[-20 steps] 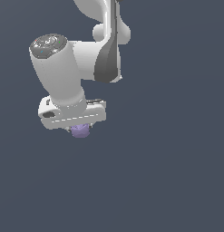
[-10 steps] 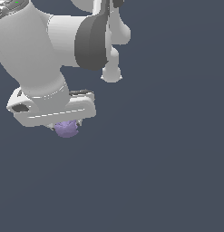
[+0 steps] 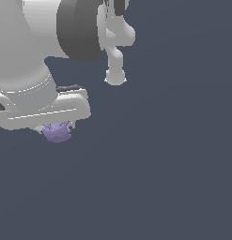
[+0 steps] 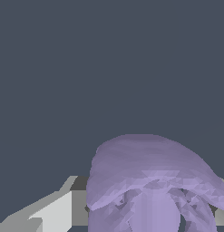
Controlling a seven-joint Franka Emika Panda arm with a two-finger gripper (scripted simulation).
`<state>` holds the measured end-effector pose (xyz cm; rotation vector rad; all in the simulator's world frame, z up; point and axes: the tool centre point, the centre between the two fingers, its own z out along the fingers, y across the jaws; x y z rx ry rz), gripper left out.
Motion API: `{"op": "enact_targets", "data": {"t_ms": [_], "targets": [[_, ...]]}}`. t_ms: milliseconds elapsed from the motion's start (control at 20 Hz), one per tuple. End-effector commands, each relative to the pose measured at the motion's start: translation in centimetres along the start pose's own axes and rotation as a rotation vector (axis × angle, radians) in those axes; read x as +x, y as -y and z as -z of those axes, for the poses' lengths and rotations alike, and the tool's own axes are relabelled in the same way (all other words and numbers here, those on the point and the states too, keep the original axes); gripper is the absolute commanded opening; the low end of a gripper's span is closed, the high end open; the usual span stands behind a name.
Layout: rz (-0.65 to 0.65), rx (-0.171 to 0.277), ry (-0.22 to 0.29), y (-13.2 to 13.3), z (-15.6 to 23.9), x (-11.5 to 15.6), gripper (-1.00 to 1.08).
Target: Pick up the object and move it to a goal position.
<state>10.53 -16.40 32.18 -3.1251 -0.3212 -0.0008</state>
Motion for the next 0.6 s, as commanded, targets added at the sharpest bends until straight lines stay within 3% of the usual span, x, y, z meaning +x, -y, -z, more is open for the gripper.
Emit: {"op": "enact_targets", "data": {"t_ms": [0,550], "targets": [[0.0,0.0,0.0,-0.3,0.52,0.24,-1.0],[0.0,0.0,0.0,-0.8,1.3,0.65,-1.0]]}}
